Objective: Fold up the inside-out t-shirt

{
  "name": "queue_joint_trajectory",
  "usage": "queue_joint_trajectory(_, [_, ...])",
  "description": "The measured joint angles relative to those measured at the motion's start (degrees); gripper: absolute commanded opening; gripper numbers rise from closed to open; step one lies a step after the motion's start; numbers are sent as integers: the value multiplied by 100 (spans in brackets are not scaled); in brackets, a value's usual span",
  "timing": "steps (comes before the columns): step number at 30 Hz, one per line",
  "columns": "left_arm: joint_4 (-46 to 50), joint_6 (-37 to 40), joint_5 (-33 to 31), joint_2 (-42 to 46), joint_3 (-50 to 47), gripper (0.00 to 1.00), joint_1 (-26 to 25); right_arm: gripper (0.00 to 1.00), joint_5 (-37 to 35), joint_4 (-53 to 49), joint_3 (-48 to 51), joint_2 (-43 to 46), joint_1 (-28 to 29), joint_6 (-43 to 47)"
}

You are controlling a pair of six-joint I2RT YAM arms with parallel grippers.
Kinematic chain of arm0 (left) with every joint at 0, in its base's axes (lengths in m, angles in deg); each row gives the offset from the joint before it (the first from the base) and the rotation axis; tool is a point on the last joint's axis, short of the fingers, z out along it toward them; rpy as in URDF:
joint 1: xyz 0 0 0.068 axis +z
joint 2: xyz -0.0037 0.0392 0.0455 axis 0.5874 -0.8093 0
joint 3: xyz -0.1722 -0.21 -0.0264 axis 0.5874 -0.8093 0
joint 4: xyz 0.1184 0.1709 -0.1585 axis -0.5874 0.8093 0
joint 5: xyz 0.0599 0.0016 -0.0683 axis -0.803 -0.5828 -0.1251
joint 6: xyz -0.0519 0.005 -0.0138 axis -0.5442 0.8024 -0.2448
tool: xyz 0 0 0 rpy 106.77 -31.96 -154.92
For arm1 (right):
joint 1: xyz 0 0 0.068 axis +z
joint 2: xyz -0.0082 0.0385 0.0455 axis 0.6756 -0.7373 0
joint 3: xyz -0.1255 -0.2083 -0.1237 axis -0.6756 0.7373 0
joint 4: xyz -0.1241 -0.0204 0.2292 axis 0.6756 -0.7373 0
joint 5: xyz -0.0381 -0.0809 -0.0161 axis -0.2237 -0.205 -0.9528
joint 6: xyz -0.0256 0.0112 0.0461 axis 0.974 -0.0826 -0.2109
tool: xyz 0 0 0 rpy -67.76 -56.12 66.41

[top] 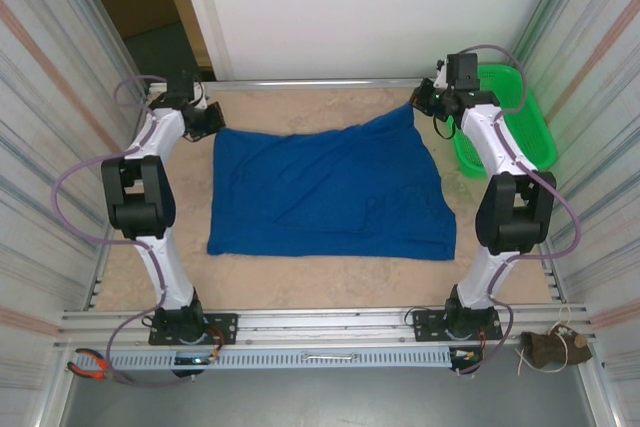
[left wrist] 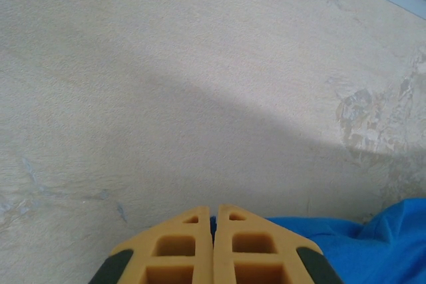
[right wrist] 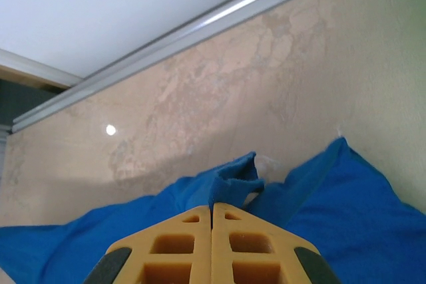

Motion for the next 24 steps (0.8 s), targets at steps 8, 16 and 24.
queue_joint_trajectory(8, [-232, -188, 146, 365, -944, 0, 267, 0, -2, 170, 1029, 918, 4, -9])
queue_joint_trajectory(16, [-575, -457, 476, 1067, -1781, 0, 457, 0, -188, 249, 2199, 2411, 17, -50])
queue_joint_trajectory(24, [-861, -765, 758, 1521, -2330, 0, 511, 0, -503, 76, 3213, 3663, 17, -177])
